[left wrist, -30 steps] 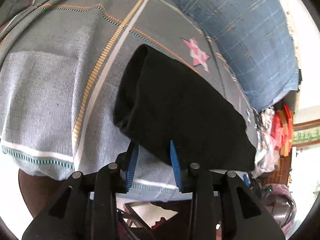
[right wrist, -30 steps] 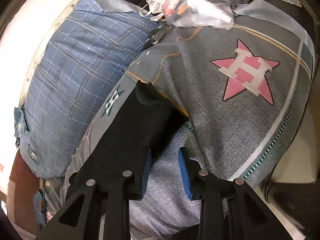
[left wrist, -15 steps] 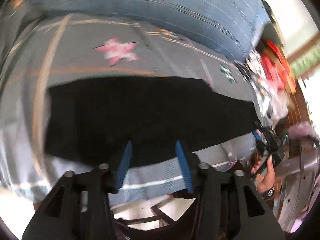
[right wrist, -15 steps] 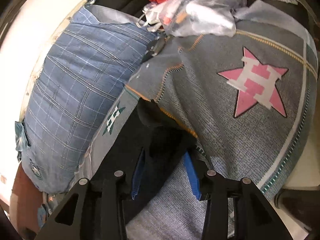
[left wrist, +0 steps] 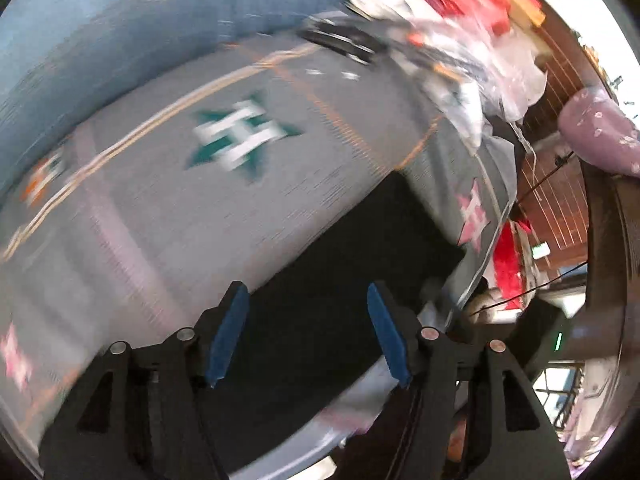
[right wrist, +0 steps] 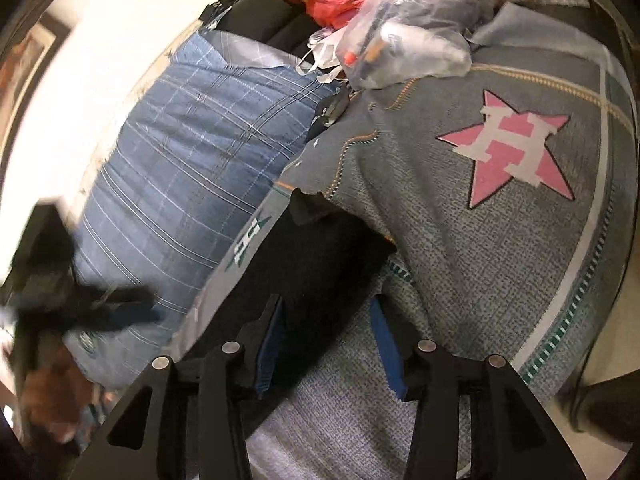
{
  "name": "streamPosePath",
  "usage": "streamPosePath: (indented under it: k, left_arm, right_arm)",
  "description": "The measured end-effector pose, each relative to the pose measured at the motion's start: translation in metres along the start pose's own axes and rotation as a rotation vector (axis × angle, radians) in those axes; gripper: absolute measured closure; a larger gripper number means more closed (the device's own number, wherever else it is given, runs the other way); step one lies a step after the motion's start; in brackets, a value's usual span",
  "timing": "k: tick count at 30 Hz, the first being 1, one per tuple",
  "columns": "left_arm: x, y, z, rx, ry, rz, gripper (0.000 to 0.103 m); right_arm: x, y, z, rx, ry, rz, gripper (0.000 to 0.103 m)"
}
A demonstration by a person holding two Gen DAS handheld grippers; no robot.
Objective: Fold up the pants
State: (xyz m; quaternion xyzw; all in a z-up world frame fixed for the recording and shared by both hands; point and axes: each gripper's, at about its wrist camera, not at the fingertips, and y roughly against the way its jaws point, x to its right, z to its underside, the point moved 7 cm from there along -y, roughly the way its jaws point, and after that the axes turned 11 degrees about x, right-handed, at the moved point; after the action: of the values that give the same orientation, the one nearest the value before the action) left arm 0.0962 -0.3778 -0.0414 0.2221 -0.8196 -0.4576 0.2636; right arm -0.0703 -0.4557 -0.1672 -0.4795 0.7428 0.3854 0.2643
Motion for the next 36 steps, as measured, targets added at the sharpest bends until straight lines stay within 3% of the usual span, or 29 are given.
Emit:
streamPosePath:
  k: [4,8,10,12,14,15,17,19,20,21,22,28,33,36]
  left_arm:
    - [0.025,-0.053,-0.036,-0.08,-0.003,0.022,0.042]
    - [0.032,-0.095,-0.039,-0.217,0.054,0.093,0.042]
    - [0.039,-0.099,-0.04,-0.213,0.014,0.095,0.03]
    - [0.058,-0.098,-0.04,-0.224,-0.065,0.144,0.029]
    - [0.078,-0.102,-0.026,-0.298,-0.119,0.209,0.029]
    - [0.084,-0.104,-0.022,-0.302,-0.156,0.197,0.026]
    - [0.095,-0.105,-0.016,-0.267,-0.266,0.15,0.026]
    - [0.098,-0.104,-0.014,-0.246,-0.279,0.151,0.028]
    - [0.097,-0.102,-0.015,-0.227,-0.26,0.164,0.033]
    - [0.092,-0.099,-0.016,-0.213,-0.245,0.168,0.057]
    - [0.087,-0.097,-0.014,-0.21,-0.23,0.162,0.084]
    - [0.077,-0.072,-0.019,-0.135,-0.096,0.264,0.087]
    - [0.052,-0.014,-0.019,-0.041,-0.007,0.337,0.087]
    - [0.02,0.024,-0.011,0.017,0.069,0.352,0.087]
  right_arm:
    - [-0.001,-0.001,0.001,0.002,-0.001,-0.013,0.057]
    - [-0.003,-0.003,0.002,-0.002,0.007,-0.021,0.057]
    - [-0.003,-0.003,0.002,-0.002,0.004,-0.024,0.057]
    - [-0.003,-0.004,0.002,0.001,0.003,-0.025,0.057]
    - [-0.005,-0.006,0.002,-0.005,0.009,-0.029,0.057]
    - [-0.007,-0.008,0.002,-0.007,0.016,-0.029,0.057]
    - [-0.01,-0.012,0.001,-0.012,0.026,-0.042,0.057]
    - [-0.013,-0.018,-0.001,-0.014,0.034,-0.05,0.059]
    - [-0.013,-0.019,-0.002,-0.012,0.037,-0.05,0.07]
    - [-0.013,-0.022,-0.003,-0.013,0.039,-0.047,0.087]
    - [-0.012,-0.024,-0.004,-0.015,0.031,-0.05,0.091]
    - [-0.032,-0.008,-0.01,0.012,0.131,-0.079,0.093]
    - [-0.081,0.02,-0.006,0.028,0.288,-0.136,0.093]
    - [-0.124,0.036,0.014,0.014,0.431,-0.191,0.093]
